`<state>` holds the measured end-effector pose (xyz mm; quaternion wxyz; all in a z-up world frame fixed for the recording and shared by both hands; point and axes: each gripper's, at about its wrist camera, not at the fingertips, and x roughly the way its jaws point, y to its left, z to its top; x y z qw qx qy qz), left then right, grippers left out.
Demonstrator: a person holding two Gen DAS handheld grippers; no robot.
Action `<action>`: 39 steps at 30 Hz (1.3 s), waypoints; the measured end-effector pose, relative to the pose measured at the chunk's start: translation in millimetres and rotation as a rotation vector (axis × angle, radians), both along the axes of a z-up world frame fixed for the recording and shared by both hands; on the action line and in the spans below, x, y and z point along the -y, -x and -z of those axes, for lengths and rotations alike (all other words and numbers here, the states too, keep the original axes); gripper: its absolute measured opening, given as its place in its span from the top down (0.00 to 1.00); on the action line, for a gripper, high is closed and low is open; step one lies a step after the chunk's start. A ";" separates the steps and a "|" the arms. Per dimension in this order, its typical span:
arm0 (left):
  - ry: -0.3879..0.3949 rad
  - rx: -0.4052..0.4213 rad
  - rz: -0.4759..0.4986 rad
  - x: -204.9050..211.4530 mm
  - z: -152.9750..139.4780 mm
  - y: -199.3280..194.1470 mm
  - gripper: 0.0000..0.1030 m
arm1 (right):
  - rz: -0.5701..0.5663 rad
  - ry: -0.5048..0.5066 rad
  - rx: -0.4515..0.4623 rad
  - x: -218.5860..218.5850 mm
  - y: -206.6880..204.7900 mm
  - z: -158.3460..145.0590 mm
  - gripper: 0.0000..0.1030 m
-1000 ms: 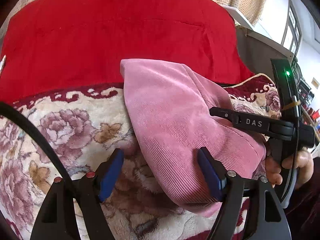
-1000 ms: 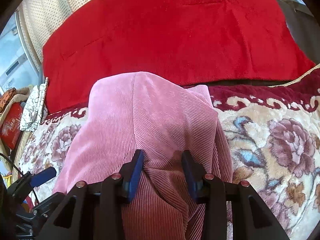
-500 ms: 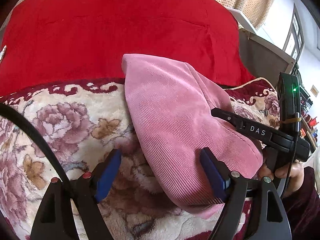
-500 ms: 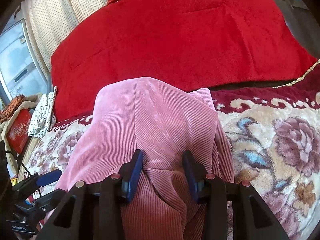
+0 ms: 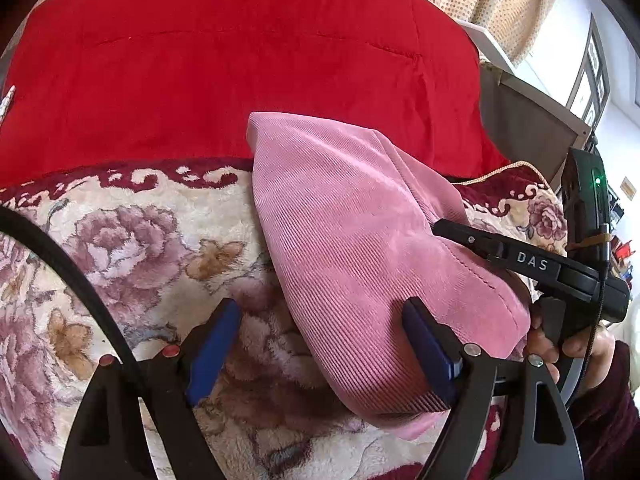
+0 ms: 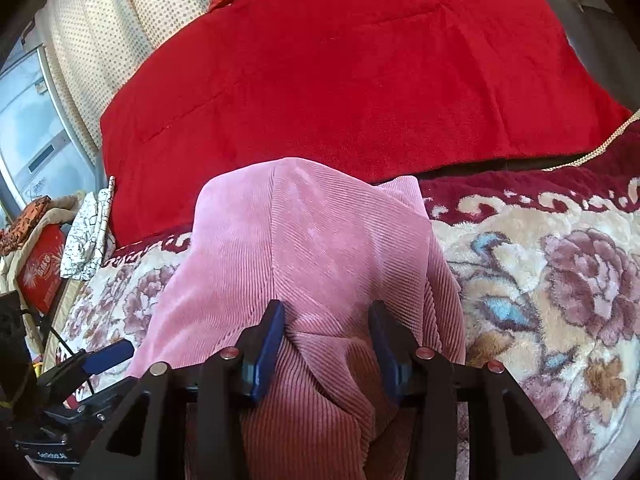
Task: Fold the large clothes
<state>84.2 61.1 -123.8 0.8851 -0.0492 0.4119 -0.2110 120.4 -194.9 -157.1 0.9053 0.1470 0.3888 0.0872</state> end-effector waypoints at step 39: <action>-0.010 -0.008 -0.042 -0.1 2.8 -2.8 0.12 | 0.014 -0.048 -0.015 8.8 4.5 -7.5 0.45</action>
